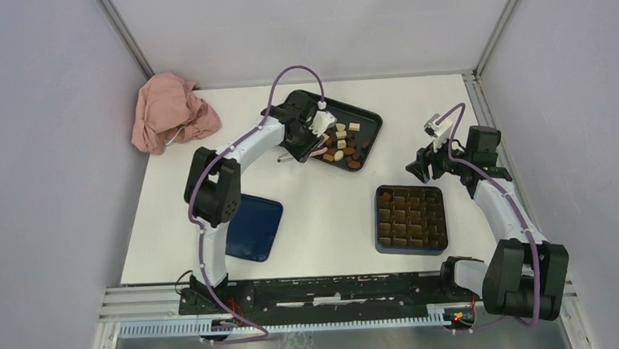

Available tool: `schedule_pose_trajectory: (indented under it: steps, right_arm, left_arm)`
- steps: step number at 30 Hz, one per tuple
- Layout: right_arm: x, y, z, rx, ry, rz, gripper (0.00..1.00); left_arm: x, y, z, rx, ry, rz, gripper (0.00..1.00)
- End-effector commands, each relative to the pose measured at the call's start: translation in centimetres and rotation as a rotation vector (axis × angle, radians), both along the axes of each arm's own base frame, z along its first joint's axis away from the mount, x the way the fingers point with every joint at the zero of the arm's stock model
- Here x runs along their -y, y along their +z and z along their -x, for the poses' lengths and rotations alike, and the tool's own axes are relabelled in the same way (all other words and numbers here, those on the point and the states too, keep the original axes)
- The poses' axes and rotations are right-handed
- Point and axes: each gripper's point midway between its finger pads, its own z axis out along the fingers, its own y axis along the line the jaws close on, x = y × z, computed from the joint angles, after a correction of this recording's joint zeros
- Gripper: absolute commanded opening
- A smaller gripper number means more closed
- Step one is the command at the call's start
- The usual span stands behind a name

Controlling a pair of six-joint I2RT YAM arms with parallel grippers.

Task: Pack the chocolate
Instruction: Pick up the fake chocolate from the plate.

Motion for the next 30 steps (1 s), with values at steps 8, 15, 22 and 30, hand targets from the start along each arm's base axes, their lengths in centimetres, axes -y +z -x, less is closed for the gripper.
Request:
schedule_pose_trajectory:
  steps: [8,15,22,30]
  right_arm:
    - [-0.1,0.4,-0.1,0.024,0.018,-0.002,0.66]
    - [-0.1,0.3,-0.1,0.022,0.018,-0.002,0.66]
    - [-0.1,0.3,-0.1,0.021,0.019,-0.002,0.66]
    - [-0.1,0.3,-0.1,0.019,0.019,-0.004,0.66]
  left_arm:
    - [1.8,3.9,-3.2,0.180,-0.144,0.032,0.44]
    - [2.0,4.0,-3.6,0.187,-0.163,0.021,0.45]
    - [2.5,3.4,-3.0,0.153,-0.192,0.027,0.45]
    - [2.9,2.8,-3.0,0.133,-0.203,0.025,0.45]
